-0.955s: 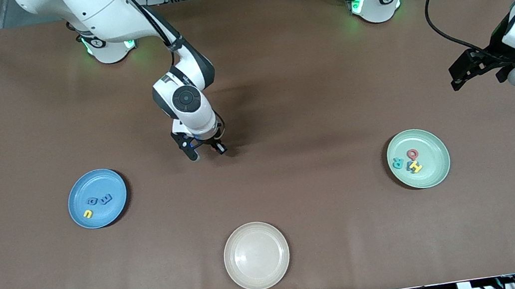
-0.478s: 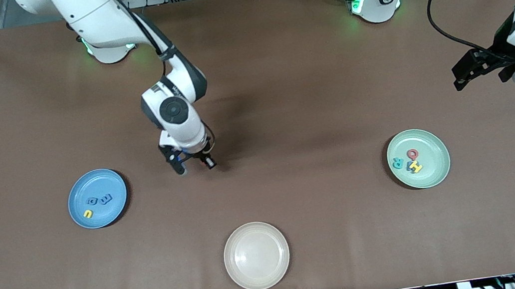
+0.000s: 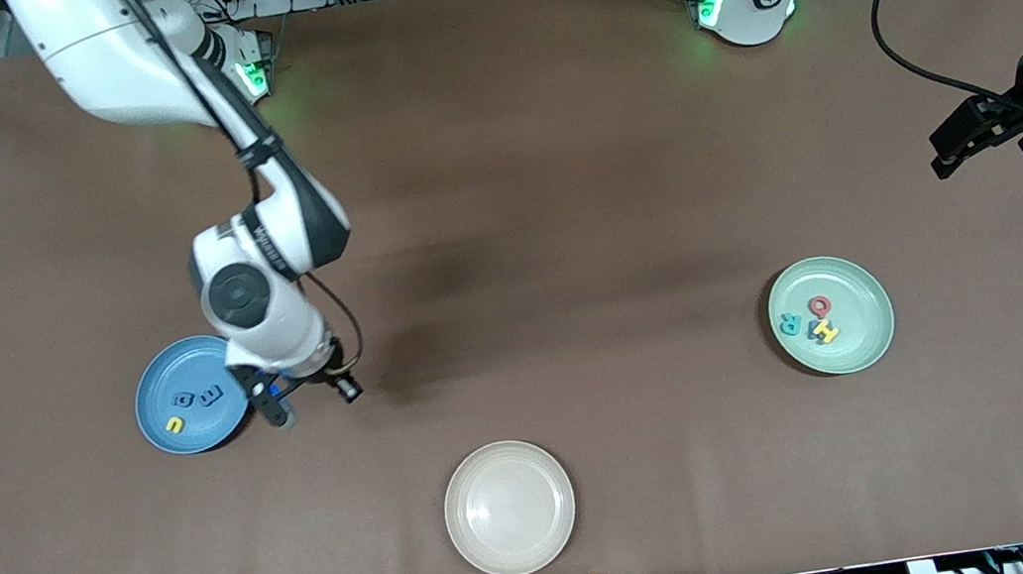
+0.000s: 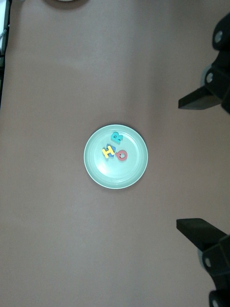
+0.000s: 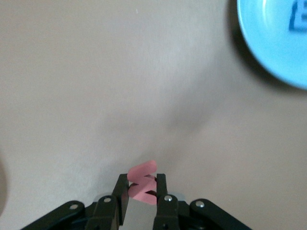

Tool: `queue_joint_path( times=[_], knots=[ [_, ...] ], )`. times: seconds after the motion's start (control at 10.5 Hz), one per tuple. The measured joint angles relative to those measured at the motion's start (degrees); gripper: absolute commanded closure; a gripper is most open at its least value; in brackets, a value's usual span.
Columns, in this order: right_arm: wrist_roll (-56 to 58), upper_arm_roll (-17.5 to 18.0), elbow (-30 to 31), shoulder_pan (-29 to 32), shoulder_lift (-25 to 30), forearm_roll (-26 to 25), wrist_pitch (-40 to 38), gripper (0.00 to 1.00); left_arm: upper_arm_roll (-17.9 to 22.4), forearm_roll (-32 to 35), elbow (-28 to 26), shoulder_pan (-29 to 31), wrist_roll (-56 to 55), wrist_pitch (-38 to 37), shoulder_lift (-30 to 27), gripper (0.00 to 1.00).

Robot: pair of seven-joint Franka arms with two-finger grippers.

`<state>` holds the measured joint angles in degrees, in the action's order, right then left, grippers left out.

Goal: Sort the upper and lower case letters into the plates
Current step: 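Carry the pink m onto the blue plate and open the right gripper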

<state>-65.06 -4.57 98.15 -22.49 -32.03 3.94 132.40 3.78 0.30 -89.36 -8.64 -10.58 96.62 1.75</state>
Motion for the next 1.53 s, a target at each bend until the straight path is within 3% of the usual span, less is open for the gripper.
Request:
queue_joint_path(
  times=[0.19,0.48,0.67,1.24,1.34,1.43,1.53],
  knots=[
    [14.1,0.1,-2.1,3.8,-0.2,1.8,-5.0,1.00,0.0,0.0,0.0,0.0,0.0,-0.2,-0.1,0.00],
    [27.2,0.0,-3.9,7.8,-0.2,0.1,-11.6,1.00,0.8,0.0,0.0,0.0,0.0,-0.3,-0.1,0.00],
    [32.3,-0.1,-3.9,10.9,-0.3,-3.4,-12.2,1.00,0.9,0.0,0.0,0.0,0.0,-0.5,-0.1,0.00],
    [53.2,-0.3,-3.8,20.6,-0.9,-4.2,-12.8,1.00,1.0,0.0,0.0,0.0,0.0,-1.3,-0.1,0.00],
    [53.9,-0.2,-3.2,20.9,-1.2,-4.1,-13.2,0.68,1.0,0.0,0.0,0.0,0.0,-1.3,-0.1,0.00],
    [54.0,0.5,-2.1,20.7,-1.3,-3.9,-13.3,0.06,1.0,0.0,0.0,0.0,0.0,-1.3,-0.1,0.00],
    [54.0,1.2,-1.1,20.4,-1.4,-3.7,-13.3,0.00,1.0,0.0,0.0,0.0,0.0,-1.3,-0.1,0.00]
  ],
)
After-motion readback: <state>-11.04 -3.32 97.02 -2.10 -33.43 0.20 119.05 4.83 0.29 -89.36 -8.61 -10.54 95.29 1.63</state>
